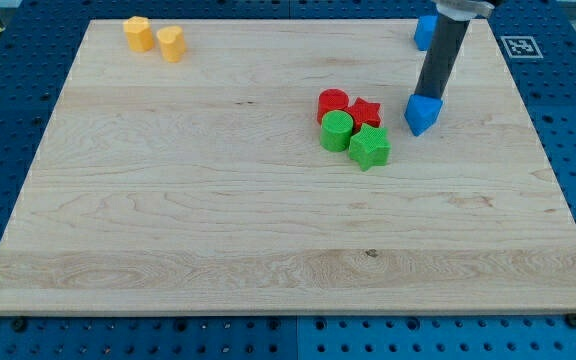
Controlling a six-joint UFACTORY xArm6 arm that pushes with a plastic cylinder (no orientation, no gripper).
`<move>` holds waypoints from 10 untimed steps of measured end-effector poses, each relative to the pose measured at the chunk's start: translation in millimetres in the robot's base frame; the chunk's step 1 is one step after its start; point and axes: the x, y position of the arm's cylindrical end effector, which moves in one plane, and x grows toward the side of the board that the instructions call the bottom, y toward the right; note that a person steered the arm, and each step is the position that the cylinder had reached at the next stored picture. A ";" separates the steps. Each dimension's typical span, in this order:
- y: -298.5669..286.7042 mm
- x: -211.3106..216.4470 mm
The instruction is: Push the blue triangle closer to the green star
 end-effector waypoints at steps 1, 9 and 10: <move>-2.3 20.4; 54.4 77.2; 53.8 77.2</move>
